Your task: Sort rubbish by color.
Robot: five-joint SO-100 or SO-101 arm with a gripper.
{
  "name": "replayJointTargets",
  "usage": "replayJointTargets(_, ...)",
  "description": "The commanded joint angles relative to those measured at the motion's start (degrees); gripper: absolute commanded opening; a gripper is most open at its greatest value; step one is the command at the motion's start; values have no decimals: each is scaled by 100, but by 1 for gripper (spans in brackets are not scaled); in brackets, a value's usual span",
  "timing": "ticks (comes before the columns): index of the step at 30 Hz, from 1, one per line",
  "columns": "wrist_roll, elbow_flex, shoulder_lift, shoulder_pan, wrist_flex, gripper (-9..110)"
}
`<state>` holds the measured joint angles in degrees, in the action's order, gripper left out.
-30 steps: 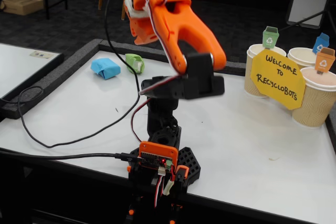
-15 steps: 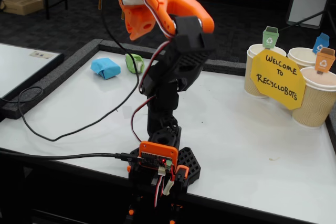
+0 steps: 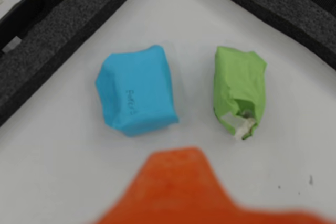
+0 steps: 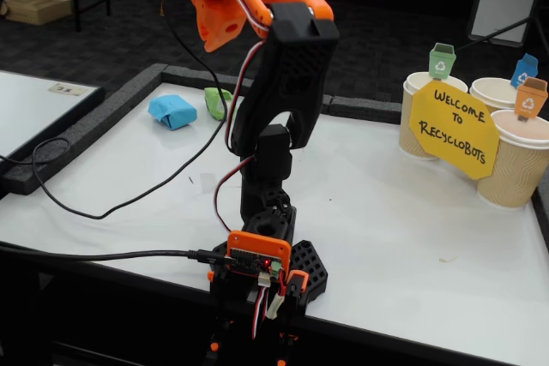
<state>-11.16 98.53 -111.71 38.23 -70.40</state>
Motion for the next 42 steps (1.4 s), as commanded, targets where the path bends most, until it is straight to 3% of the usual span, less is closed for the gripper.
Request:
replayJointTargets(1, 26, -976, 158, 97, 193, 0)
replayJointTargets(22, -26, -2030, 2593, -1151, 940, 1)
replayJointTargets(42, -35, -2725, 3480, -413, 299, 1)
